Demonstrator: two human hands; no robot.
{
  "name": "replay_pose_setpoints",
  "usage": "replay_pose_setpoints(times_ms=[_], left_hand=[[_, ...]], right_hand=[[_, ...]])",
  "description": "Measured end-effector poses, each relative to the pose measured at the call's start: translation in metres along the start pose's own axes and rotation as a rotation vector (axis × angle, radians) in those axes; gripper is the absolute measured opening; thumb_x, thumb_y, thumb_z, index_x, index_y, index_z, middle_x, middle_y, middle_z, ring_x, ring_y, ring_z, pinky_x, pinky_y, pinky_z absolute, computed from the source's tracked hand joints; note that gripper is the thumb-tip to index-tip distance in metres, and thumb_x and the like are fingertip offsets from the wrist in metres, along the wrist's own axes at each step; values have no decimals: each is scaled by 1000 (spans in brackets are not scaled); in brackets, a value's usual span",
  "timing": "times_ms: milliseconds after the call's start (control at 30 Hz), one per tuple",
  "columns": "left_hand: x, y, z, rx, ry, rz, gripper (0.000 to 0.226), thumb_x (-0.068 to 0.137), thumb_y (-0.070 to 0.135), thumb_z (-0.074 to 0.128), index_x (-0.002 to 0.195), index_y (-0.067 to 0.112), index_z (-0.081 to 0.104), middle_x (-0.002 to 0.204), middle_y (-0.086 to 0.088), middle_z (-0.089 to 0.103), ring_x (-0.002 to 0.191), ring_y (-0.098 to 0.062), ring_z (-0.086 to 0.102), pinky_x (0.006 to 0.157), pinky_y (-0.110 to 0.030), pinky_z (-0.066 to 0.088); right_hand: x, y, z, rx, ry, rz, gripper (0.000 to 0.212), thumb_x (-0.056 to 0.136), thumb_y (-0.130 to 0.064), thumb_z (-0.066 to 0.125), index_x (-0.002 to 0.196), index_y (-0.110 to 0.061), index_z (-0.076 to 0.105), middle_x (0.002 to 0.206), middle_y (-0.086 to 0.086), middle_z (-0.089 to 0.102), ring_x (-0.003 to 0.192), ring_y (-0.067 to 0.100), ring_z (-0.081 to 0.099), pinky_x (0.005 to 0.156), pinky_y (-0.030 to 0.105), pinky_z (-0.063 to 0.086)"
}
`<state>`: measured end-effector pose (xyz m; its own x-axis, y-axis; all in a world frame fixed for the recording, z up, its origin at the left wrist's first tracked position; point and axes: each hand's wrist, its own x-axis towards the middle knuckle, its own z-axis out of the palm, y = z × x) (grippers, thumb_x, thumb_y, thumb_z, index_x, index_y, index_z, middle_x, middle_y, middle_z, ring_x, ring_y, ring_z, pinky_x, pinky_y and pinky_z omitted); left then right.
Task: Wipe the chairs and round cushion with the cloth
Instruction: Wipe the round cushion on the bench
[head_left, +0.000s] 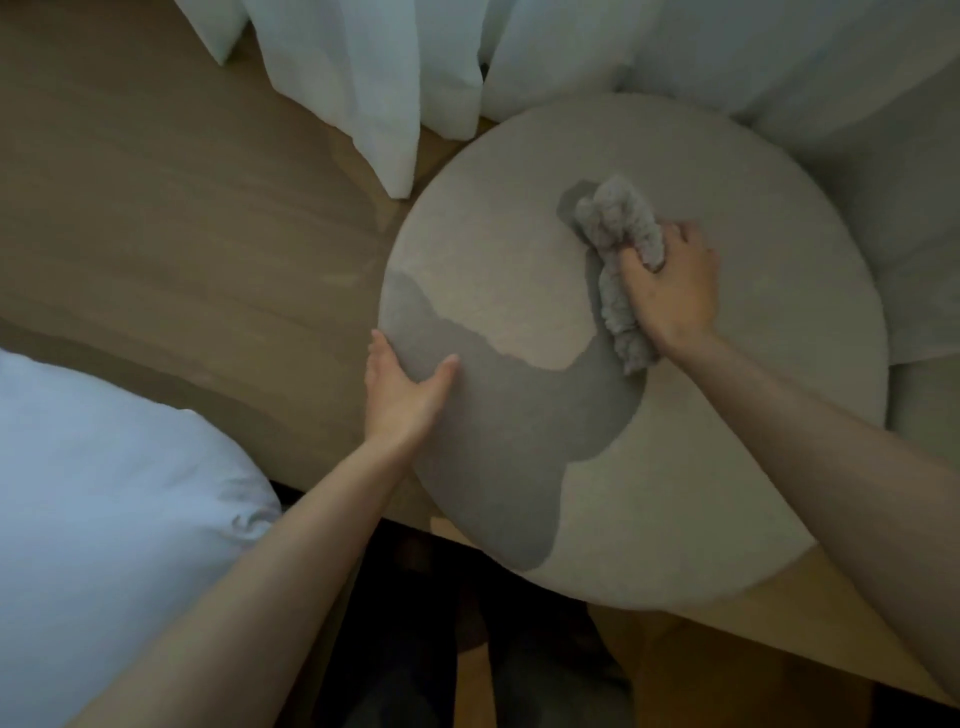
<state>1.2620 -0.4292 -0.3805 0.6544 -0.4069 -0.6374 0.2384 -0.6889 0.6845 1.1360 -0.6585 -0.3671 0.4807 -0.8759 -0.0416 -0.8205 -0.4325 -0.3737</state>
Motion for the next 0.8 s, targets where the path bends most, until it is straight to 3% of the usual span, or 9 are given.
replay_pose_setpoints(times_ms=[200, 300, 367, 433, 533, 633, 700, 800], left_hand=[[-2, -2, 9, 149, 72, 60, 98, 85, 32, 70, 152, 8, 3, 160, -8, 12, 147, -20, 12, 119, -34, 15], [-3, -1, 8, 177, 73, 65, 95, 86, 31, 68, 152, 6, 3, 159, -11, 11, 147, -21, 11, 119, -33, 13], [-10, 2, 12, 233, 68, 88, 93, 89, 31, 63, 152, 9, -2, 160, -11, -3, 147, -23, 3, 117, -30, 8], [-21, 2, 21, 336, 60, 123, 94, 89, 33, 64, 152, 18, -4, 158, -9, -17, 147, -31, -3, 116, -40, 8], [-41, -4, 35, 551, -57, 218, 99, 81, 43, 70, 150, 40, -1, 155, -5, -29, 143, -34, -20, 111, -62, 9], [-46, -17, 35, 724, -235, 351, 97, 79, 47, 70, 145, 54, 0, 151, 4, -36, 139, -35, -29, 103, -73, 9], [-43, -20, 29, 741, -279, 365, 94, 79, 45, 71, 144, 56, 3, 152, 7, -35, 138, -35, -31, 101, -75, 11], [-36, -19, 25, 758, -289, 383, 89, 80, 43, 70, 145, 54, 10, 153, 6, -33, 138, -37, -31, 99, -76, 13]], right_hand=[[-133, -38, 11, 153, -237, -308, 39, 69, -21, 71, 107, -12, 73, 107, 15, 67, 101, 35, 62, 99, 36, 37], [-183, -30, 0, 154, -384, -488, 34, 66, -25, 81, 98, -16, 75, 94, 8, 68, 83, 29, 65, 84, 30, 39], [-185, -19, -11, 141, -420, -566, 33, 70, -29, 80, 100, -17, 75, 94, 7, 67, 82, 29, 64, 80, 29, 42], [-165, -4, -23, 115, -264, -475, 38, 73, -33, 70, 106, -13, 73, 99, 13, 67, 87, 33, 63, 82, 31, 41], [-101, 29, -32, -39, 53, -117, 49, 80, -37, 53, 120, -12, 64, 119, 18, 59, 107, 37, 54, 92, 35, 32], [-67, 50, -24, -93, 63, 204, 45, 90, -35, 50, 132, -19, 53, 134, 13, 49, 122, 36, 43, 98, 36, 29], [-87, 37, -7, -67, 24, 205, 44, 88, -30, 55, 130, -17, 55, 131, 14, 51, 119, 35, 46, 97, 36, 28], [-161, 0, 7, 52, -2, 3, 39, 77, -20, 66, 115, -12, 67, 114, 15, 63, 105, 34, 57, 89, 37, 34]])
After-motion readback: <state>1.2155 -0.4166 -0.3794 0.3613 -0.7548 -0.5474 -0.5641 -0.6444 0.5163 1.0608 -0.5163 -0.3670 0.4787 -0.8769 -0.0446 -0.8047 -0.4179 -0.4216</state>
